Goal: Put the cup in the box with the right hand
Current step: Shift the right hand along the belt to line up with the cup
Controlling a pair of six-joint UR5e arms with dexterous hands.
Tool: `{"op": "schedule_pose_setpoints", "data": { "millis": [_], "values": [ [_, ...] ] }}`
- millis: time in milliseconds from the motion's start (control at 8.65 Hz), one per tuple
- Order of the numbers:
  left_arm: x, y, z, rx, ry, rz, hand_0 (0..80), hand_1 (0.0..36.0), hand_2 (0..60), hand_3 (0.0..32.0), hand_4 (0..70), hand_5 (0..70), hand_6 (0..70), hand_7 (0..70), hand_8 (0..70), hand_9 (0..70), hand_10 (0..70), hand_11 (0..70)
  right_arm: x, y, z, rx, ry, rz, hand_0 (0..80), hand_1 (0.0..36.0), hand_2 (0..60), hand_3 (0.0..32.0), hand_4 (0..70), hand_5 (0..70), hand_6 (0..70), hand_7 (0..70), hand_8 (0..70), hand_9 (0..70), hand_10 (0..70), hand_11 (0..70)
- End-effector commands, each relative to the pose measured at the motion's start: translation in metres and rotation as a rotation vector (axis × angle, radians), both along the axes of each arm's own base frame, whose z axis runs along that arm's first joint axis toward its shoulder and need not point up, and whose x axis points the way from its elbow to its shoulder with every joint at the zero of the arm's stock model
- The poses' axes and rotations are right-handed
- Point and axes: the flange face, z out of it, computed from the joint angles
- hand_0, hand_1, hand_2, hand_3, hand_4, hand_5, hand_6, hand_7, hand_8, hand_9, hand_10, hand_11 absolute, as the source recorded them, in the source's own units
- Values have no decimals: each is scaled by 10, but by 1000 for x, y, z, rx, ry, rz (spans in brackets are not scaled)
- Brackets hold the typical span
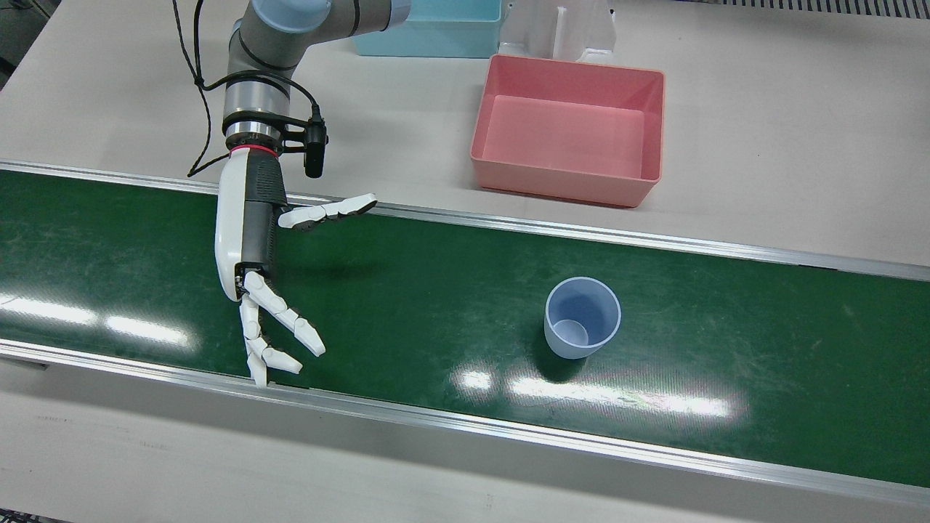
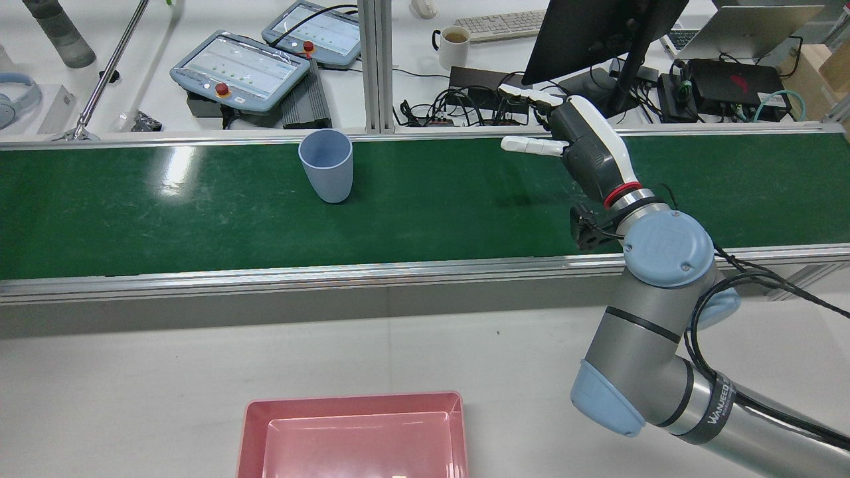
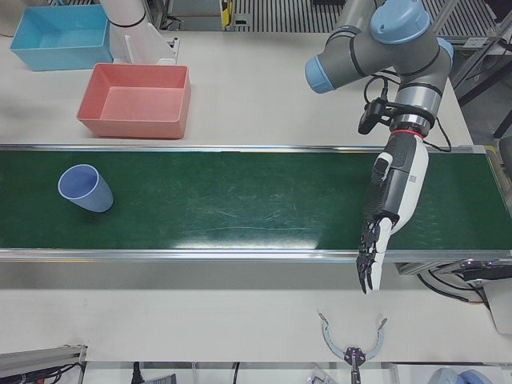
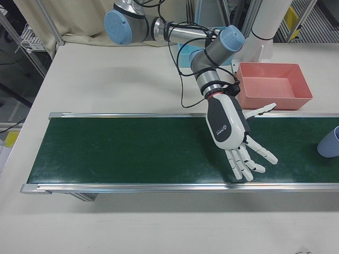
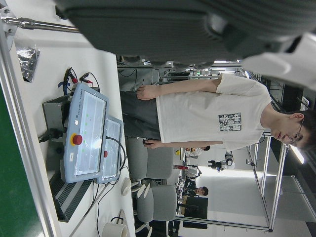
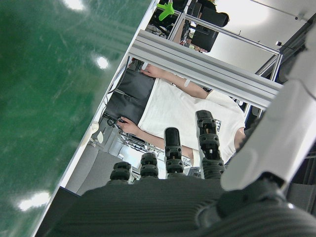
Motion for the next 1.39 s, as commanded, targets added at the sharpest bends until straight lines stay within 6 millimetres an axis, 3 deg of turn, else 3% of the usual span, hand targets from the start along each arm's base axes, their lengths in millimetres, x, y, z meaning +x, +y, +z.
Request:
{"op": "schedule_pose_setpoints", "data": {
  "millis": [0, 116, 231, 462, 694, 1040, 1272],
  "values": [
    [0, 0, 0, 0, 0, 0, 0, 0, 0, 0, 0, 0, 0, 0, 0, 0, 0, 0, -19, -2, 11, 19, 22, -7, 453, 0, 0, 44, 126, 28, 66, 333, 41, 123, 45, 74],
    [0, 0, 1, -1, 0, 0, 0, 0, 0, 0, 0, 0, 0, 0, 0, 0, 0, 0, -28, -9, 20, 42, -5, -9, 455, 0, 0, 58, 105, 28, 61, 313, 36, 114, 39, 65],
    [0, 0, 0, -1, 0, 0, 0, 0, 0, 0, 0, 0, 0, 0, 0, 0, 0, 0, -29, -11, 16, 53, -22, -7, 457, 3, 0, 60, 118, 27, 61, 322, 31, 109, 33, 57],
    [0, 0, 0, -1, 0, 0, 0, 0, 0, 0, 0, 0, 0, 0, 0, 0, 0, 0, -29, -12, 17, 49, -20, 6, 457, 0, 0, 44, 153, 25, 67, 352, 35, 120, 37, 61],
    [0, 0, 0, -1, 0, 0, 0, 0, 0, 0, 0, 0, 0, 0, 0, 0, 0, 0, -40, -21, 32, 51, -21, 7, 455, 0, 0, 50, 142, 24, 67, 352, 35, 120, 37, 60],
    [-1, 0, 0, -1, 0, -2, 0, 0, 0, 0, 0, 0, 0, 0, 0, 0, 0, 0, -37, -18, 11, 79, -51, 2, 458, 2, 0, 68, 128, 24, 59, 324, 24, 103, 20, 38],
    [0, 0, 0, -1, 0, 2, 0, 0, 0, 0, 0, 0, 0, 0, 0, 0, 0, 0, -37, -18, 12, 77, -47, 3, 459, 2, 0, 60, 142, 24, 62, 340, 25, 107, 19, 36]
  ]
}}
